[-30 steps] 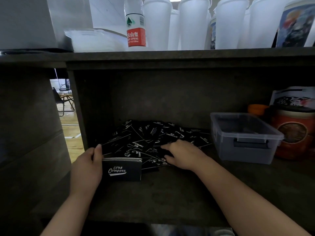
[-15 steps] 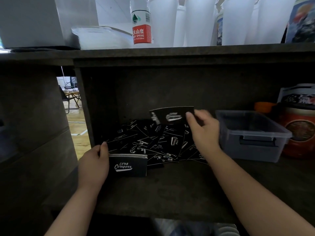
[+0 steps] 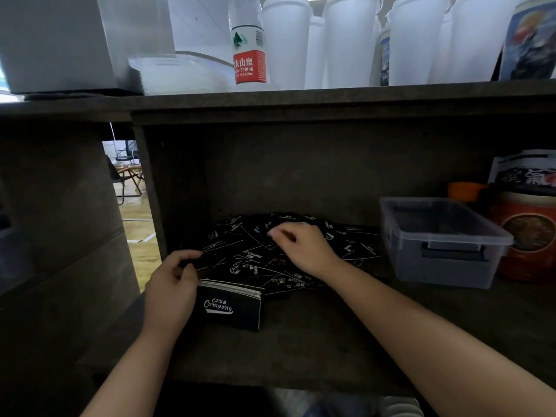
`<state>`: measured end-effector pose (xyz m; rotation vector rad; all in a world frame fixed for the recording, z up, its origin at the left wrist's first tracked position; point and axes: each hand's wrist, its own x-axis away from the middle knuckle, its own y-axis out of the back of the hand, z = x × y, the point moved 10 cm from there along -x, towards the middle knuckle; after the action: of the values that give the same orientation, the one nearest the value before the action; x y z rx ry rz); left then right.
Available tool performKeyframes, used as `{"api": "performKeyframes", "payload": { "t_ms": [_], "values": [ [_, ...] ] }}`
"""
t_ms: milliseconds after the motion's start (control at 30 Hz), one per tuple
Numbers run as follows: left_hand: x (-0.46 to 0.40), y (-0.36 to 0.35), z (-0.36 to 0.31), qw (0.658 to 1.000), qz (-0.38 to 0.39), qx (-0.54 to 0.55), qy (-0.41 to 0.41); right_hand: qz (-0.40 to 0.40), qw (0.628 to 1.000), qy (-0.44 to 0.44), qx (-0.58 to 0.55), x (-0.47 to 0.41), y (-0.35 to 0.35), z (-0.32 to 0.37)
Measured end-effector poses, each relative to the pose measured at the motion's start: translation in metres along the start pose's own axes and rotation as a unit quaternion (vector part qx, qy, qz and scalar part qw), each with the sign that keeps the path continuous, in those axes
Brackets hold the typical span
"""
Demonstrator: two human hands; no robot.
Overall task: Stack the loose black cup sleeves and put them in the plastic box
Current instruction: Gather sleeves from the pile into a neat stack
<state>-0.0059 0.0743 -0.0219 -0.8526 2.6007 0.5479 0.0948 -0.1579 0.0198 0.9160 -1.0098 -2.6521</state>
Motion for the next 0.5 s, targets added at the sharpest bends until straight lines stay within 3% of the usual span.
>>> {"api": "performKeyframes", "payload": {
  "t_ms": [67, 100, 167, 267, 400, 500],
  "values": [
    [0.001, -0.002, -0.001, 1.0, 0.004, -0.007, 0.0, 0.094, 0.962, 0.007, 0.255, -0.014, -0.017, -0.024],
    [0.001, -0.002, -0.001, 1.0, 0.005, -0.007, 0.0, 0.13, 0.945, -0.004, 0.299, -0.018, -0.025, -0.037],
    [0.001, -0.003, 0.0, 1.0, 0.007, -0.007, 0.003, 0.141, 0.941, -0.016, 0.306, -0.022, -0.032, -0.045],
    [-0.001, -0.004, 0.003, 1.0, 0.008, -0.002, 0.003, 0.079, 0.921, 0.058, 0.376, -0.025, -0.029, -0.027],
    [-0.003, -0.003, 0.005, 1.0, 0.001, 0.0, 0.006, 0.076, 0.919, 0.099, 0.373, -0.013, -0.02, -0.013],
    [-0.002, -0.002, 0.006, 1.0, 0.0, -0.001, 0.003, -0.033, 0.942, 0.127, 0.309, -0.002, 0.015, 0.008]
  ]
}}
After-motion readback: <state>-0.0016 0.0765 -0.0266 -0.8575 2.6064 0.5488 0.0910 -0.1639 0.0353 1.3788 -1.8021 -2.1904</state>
